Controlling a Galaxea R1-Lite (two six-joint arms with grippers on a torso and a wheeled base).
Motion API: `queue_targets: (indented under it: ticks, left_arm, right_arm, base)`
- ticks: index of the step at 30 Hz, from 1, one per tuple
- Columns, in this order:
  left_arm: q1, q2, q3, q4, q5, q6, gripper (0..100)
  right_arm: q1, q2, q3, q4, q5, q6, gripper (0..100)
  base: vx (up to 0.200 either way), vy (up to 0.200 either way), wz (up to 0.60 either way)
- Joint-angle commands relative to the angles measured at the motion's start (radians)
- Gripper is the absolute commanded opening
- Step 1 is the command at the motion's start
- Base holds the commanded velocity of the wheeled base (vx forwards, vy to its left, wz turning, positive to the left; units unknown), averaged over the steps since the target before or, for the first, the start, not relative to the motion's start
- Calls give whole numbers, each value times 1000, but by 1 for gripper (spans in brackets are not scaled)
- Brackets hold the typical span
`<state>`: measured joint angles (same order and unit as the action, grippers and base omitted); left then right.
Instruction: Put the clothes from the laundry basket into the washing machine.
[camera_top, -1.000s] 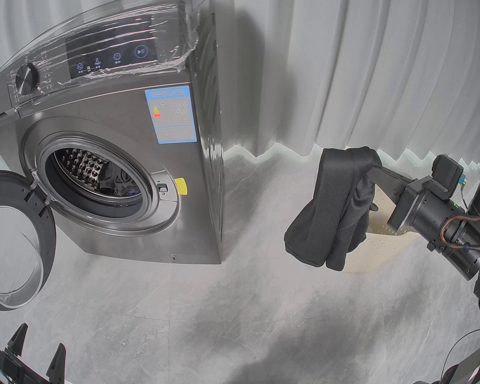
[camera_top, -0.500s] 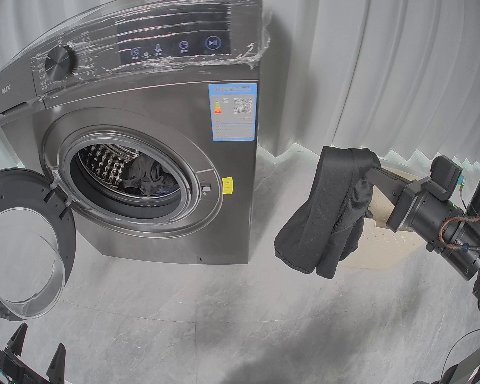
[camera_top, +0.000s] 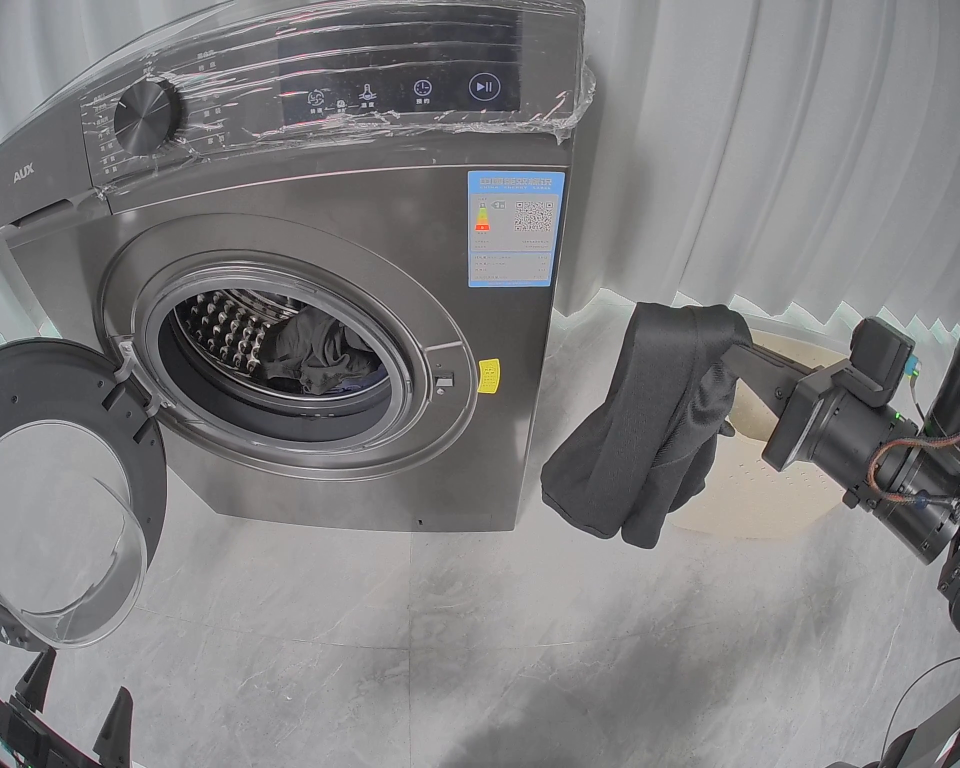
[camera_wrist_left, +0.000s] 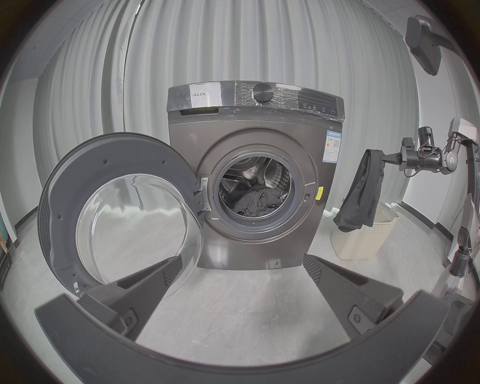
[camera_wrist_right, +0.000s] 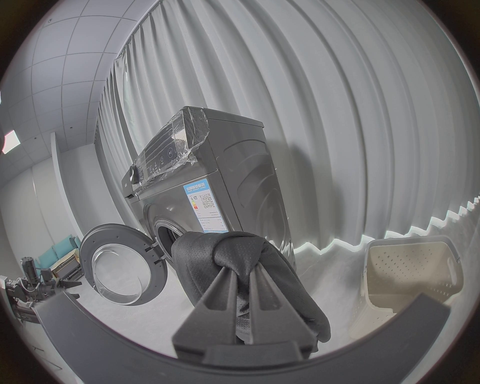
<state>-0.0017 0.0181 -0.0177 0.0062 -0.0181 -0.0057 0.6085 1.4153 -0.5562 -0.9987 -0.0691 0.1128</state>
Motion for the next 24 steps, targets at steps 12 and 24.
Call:
queue_targets:
  ticks: [12,24]
  left_arm:
    - [0,-17,15,1,0,-2,100]
    - [0,-17,15,1,0,-2,100]
  right_arm:
    - [0,11,1,-8,-1,-1,0]
    - [0,11,2,-8,0,-1,0]
  base:
    - [-33,17,0]
    - [0,200,0]
